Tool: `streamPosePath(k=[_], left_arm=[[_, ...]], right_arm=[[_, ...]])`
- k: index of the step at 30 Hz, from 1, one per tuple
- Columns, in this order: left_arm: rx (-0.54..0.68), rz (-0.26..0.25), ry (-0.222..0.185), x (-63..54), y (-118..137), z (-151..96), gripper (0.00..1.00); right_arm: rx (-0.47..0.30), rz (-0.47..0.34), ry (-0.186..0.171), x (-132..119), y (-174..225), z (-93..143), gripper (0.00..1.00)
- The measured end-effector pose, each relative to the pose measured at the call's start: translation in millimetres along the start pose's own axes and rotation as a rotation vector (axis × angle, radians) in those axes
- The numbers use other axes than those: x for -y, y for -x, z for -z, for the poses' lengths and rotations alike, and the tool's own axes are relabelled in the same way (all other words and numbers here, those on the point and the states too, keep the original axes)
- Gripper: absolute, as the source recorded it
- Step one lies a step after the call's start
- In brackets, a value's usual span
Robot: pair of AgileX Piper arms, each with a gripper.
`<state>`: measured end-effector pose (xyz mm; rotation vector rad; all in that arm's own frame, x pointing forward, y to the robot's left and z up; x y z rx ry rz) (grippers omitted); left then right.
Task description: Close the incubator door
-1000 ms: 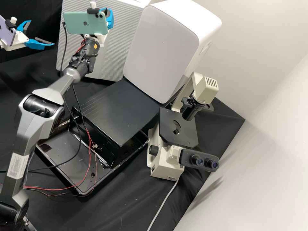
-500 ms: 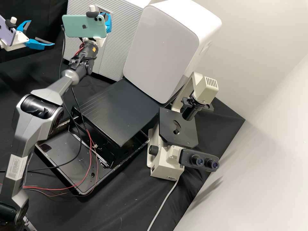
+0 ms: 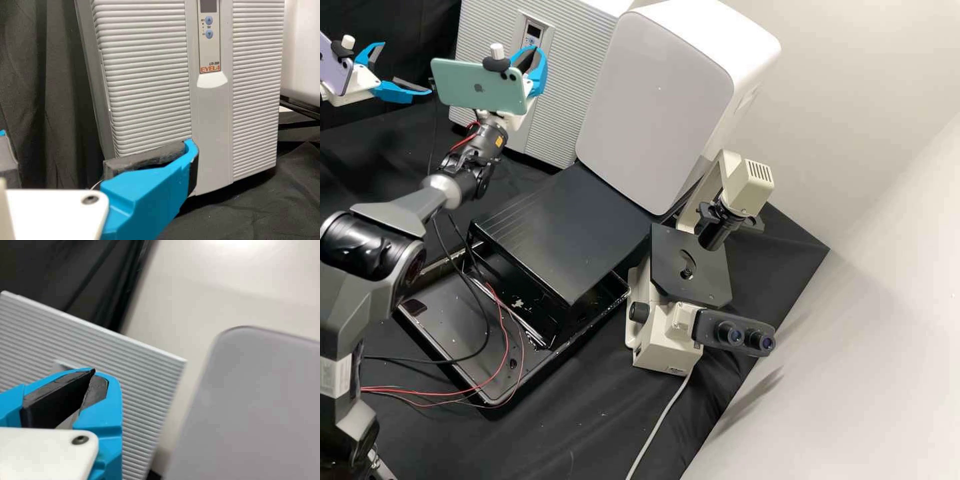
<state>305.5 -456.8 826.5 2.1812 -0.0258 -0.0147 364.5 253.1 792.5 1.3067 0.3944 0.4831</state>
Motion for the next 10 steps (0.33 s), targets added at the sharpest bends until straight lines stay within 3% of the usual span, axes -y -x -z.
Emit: streamPosePath(k=[6, 10], left_arm=[[0.0, 0.0, 0.0, 0.0, 0, 0, 1.0], [0.0, 0.0, 0.0, 0.0, 0, 0, 1.0]], right_arm=[[-0.004, -0.114, 0.011, -8, 42, -2, 1.0], [0.007, -0.149, -0.03, -10, 59, -16, 1.0]])
